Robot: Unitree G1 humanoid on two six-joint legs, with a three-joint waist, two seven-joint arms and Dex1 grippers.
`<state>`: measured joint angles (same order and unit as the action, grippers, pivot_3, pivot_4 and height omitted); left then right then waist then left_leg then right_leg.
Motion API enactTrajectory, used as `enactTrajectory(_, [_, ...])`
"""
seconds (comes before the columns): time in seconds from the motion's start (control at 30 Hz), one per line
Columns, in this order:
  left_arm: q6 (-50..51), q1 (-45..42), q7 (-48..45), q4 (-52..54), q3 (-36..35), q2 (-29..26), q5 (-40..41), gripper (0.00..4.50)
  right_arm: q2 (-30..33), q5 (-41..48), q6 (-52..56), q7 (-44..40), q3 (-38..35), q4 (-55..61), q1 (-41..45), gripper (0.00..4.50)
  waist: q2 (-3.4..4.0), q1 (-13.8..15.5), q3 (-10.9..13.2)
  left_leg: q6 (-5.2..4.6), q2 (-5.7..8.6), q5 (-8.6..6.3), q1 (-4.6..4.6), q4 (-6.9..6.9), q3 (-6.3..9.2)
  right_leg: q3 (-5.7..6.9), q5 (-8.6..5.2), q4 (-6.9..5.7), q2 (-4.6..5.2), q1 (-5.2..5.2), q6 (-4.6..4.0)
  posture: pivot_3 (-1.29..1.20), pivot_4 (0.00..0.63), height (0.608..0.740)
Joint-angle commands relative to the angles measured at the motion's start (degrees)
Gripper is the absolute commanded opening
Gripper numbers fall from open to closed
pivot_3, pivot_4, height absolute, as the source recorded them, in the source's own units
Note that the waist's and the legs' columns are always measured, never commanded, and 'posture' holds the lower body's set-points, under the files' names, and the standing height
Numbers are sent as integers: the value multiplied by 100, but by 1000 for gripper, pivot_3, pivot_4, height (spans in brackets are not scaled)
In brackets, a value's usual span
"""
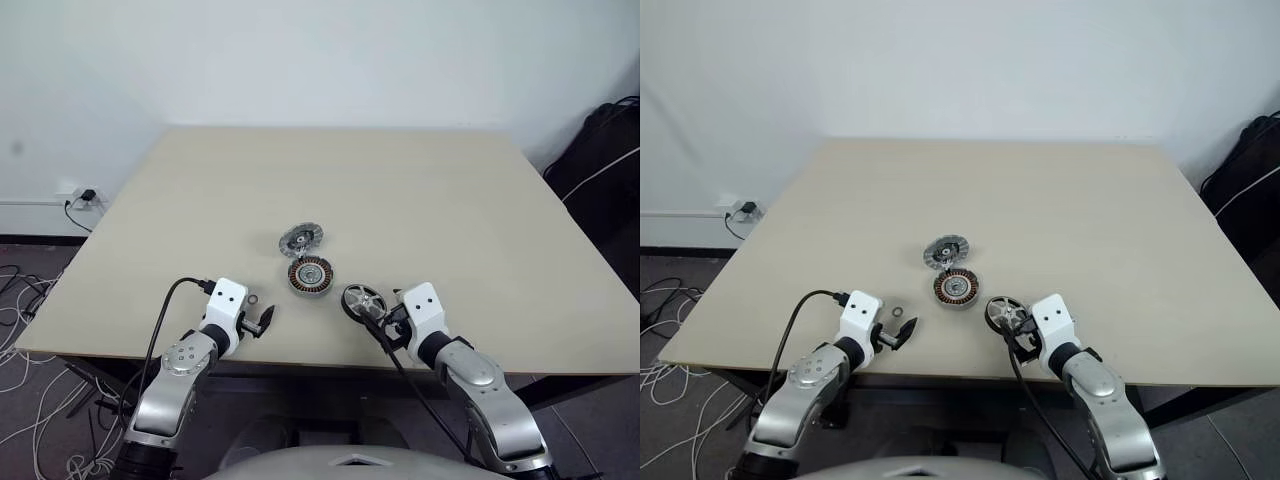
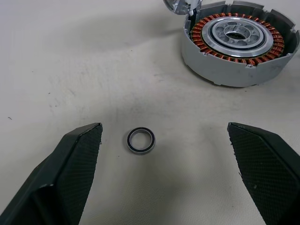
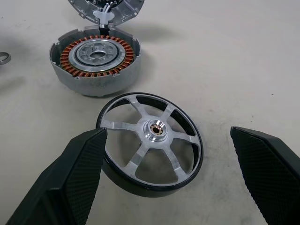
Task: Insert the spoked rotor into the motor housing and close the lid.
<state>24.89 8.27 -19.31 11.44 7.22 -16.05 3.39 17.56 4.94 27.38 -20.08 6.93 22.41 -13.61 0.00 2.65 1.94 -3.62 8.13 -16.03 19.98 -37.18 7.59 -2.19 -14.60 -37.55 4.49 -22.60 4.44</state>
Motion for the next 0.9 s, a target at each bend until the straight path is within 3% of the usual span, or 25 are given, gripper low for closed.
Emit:
enactTrajectory(0.03, [11,-29,-9,88,-72,16,52,4500,-15,45,-155,-7,-64,73,49,4481,0,-1,0,0,0,0,0,0,0,0,0,0,0,0,0,0,0,740])
enactTrajectory(0.9, [132,-79,-11,62,-80,42,179,4500,-91,106,-192,9,-90,22,64,4481,1,-1,0,0,0,0,0,0,0,0,0,-1,0,0,0,0,0,740])
